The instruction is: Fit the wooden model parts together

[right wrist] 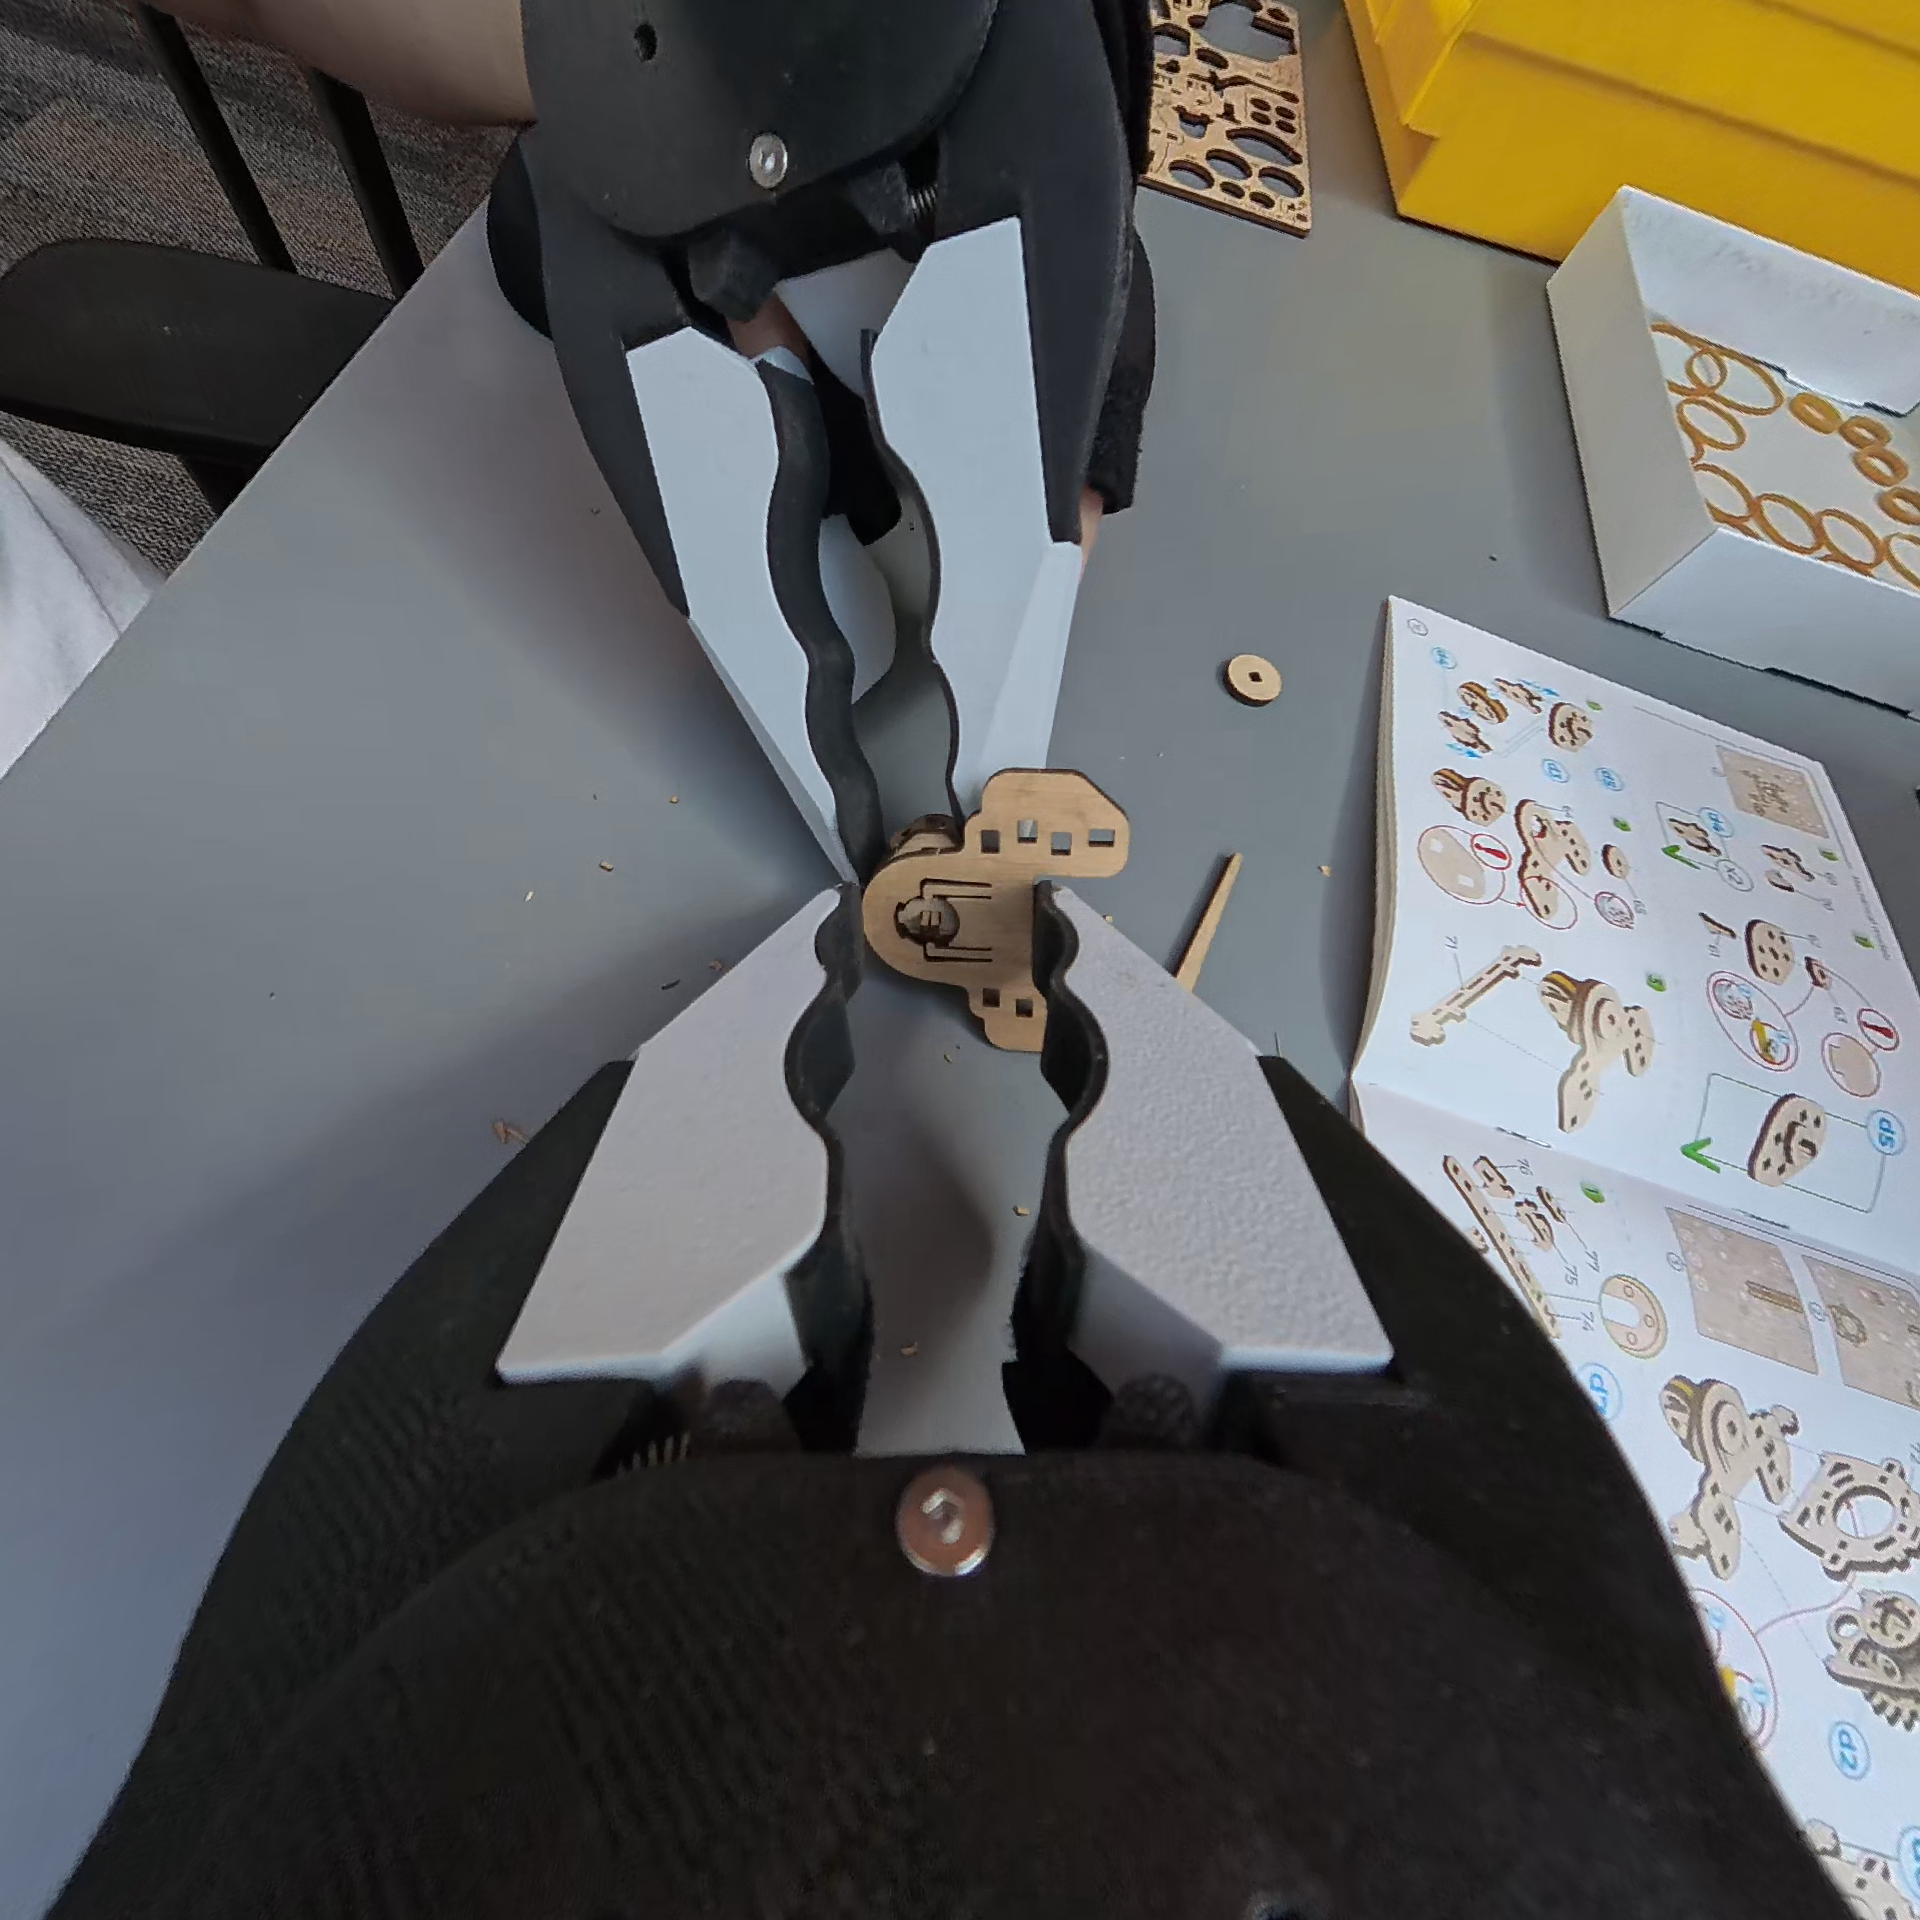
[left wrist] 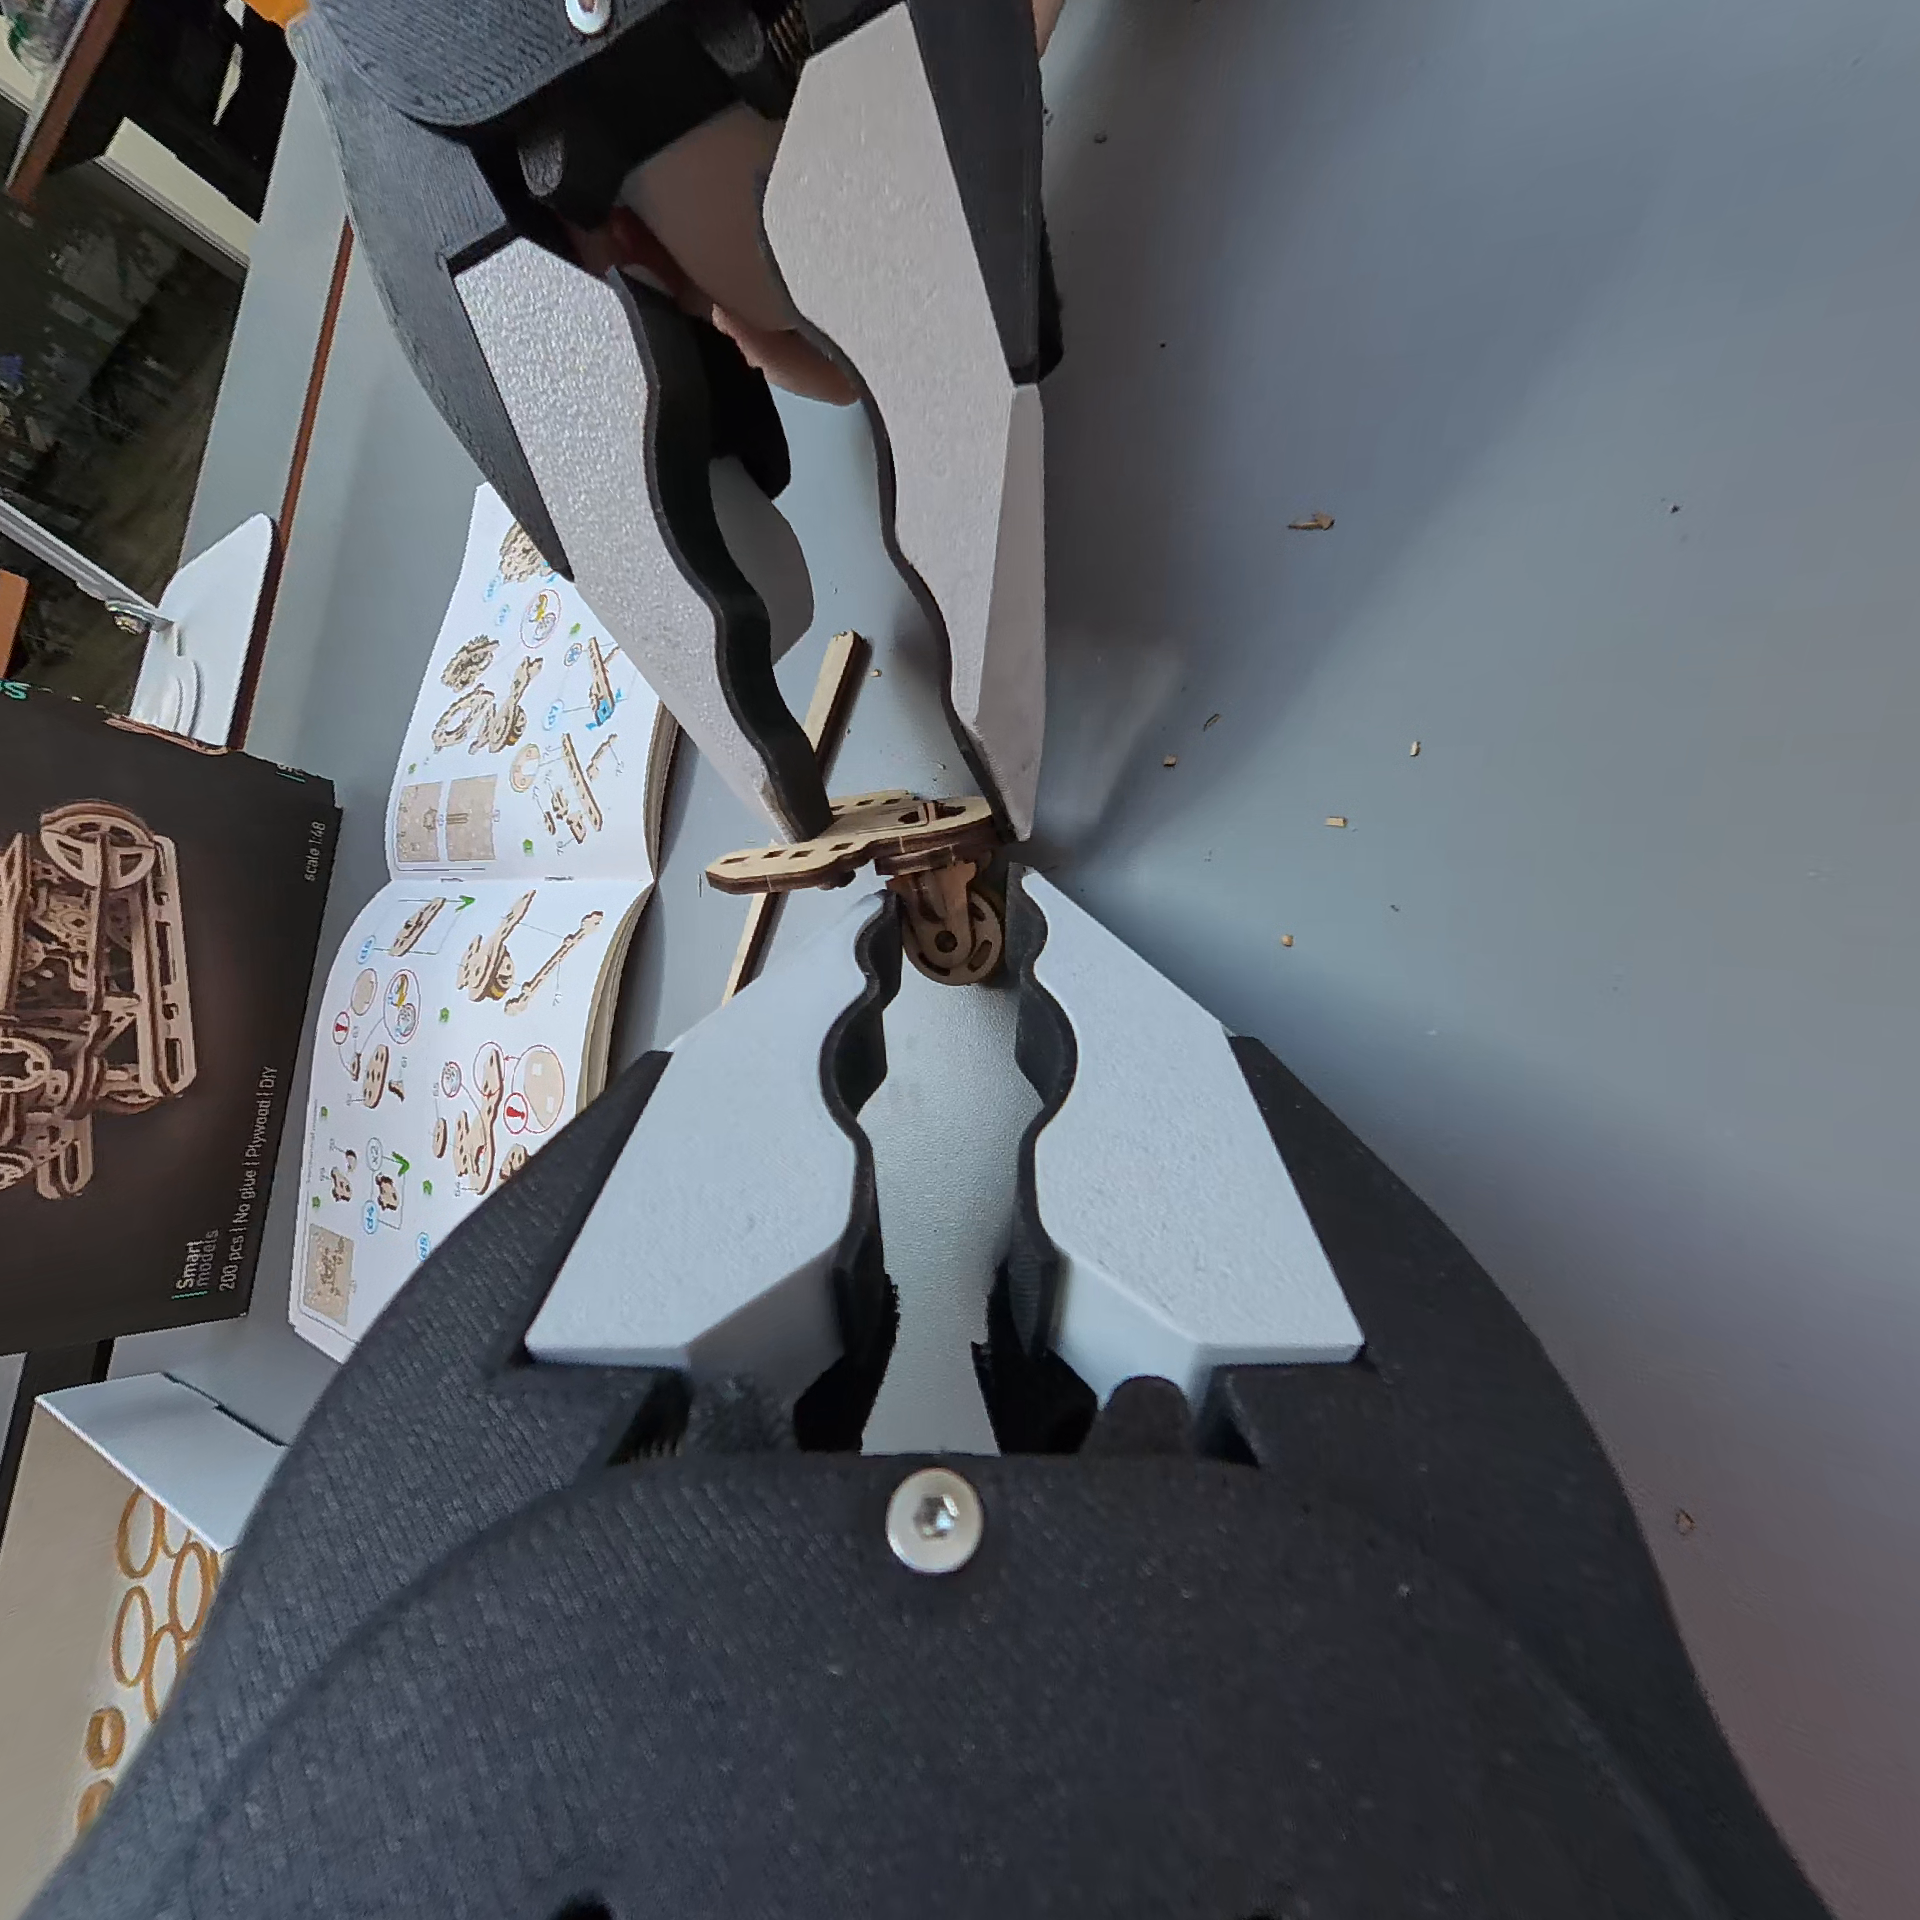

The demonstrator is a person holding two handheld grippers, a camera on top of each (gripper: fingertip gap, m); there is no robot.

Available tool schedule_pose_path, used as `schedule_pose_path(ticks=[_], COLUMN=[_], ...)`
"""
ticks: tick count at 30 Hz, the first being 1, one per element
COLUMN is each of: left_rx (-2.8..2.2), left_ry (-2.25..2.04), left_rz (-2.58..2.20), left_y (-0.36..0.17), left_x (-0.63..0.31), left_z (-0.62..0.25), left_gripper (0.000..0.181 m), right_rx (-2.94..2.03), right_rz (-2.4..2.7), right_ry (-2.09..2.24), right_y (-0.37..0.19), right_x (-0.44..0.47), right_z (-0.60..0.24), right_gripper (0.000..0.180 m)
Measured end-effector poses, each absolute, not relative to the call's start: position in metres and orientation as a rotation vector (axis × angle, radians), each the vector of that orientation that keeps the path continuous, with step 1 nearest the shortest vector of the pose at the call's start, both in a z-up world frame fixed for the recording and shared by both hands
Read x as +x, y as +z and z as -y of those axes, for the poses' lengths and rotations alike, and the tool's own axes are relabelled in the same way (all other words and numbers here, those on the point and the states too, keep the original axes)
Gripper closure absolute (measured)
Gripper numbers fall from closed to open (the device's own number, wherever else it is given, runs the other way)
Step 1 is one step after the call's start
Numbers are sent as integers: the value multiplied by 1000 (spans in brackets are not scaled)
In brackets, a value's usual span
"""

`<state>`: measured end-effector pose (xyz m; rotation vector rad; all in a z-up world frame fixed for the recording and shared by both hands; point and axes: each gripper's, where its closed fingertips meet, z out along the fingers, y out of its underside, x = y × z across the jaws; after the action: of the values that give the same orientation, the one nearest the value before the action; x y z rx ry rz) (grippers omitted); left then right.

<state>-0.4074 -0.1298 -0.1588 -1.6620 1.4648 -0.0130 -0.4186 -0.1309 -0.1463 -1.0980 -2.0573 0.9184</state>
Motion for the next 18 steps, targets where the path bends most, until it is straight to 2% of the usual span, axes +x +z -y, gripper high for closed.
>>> schedule_pose_path(ticks=[18], left_rx=[-1628], left_ry=[92], left_rz=[-1435], left_y=[-157], left_x=[-409], left_z=[123], left_gripper=[162], right_rx=[-1104], right_rz=[2066], right_ry=[915], right_y=[-147], right_x=[-420], right_z=[128], right_gripper=[148])
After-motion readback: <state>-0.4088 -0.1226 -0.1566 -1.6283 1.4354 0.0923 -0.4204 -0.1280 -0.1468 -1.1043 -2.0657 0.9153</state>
